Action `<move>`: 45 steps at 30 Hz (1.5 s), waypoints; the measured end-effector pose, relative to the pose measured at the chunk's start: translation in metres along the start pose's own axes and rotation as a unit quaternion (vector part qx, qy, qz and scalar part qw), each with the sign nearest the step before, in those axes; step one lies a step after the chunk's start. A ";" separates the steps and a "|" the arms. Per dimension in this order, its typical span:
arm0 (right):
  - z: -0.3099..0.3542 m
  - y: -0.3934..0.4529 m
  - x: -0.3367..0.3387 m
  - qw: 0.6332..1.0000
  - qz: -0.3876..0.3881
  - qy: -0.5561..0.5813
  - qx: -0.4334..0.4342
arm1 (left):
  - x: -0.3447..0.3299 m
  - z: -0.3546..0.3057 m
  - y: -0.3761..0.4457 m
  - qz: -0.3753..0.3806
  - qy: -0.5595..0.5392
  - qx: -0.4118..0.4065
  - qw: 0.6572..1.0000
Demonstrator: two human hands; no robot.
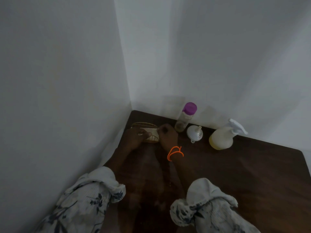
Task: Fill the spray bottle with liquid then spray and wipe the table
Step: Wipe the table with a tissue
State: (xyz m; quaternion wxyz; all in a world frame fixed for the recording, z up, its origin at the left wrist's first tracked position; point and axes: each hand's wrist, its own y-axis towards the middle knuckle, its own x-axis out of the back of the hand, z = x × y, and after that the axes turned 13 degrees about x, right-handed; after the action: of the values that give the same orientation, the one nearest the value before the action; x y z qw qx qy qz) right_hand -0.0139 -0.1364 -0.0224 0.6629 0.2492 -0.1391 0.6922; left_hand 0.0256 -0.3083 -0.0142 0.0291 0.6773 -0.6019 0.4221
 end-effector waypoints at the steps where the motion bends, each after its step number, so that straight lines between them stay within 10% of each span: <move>1: 0.002 0.001 0.003 1.000 -0.006 0.023 -0.005 | 0.000 0.000 0.000 -0.004 -0.007 -0.002 1.000; 14: 0.044 0.009 0.060 0.977 -0.092 0.188 -0.028 | 0.001 -0.043 -0.032 -0.037 -0.053 -0.095 0.993; 24: 0.031 -0.023 0.123 0.854 -0.143 0.439 -0.240 | -0.030 -0.064 -0.066 0.034 -0.111 -0.072 0.991; 34: -0.029 -0.046 0.144 0.854 -0.162 0.370 -0.328 | -0.058 -0.080 -0.061 -0.037 0.063 -0.185 0.980; 39: -0.055 -0.054 0.141 0.961 -0.115 0.006 -0.253 | -0.079 -0.066 -0.056 -0.055 0.197 -0.220 0.954; 45: -0.069 -0.073 0.125 0.986 -0.033 -0.083 -0.139 | -0.113 -0.045 -0.051 -0.015 0.230 -0.222 0.947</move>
State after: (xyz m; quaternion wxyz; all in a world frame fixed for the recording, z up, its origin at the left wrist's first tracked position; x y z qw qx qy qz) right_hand 0.0470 0.0116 -0.0245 0.6996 0.2157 -0.2798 0.6210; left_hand 0.0530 -0.1800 -0.0302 0.3229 0.5474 -0.6470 0.4212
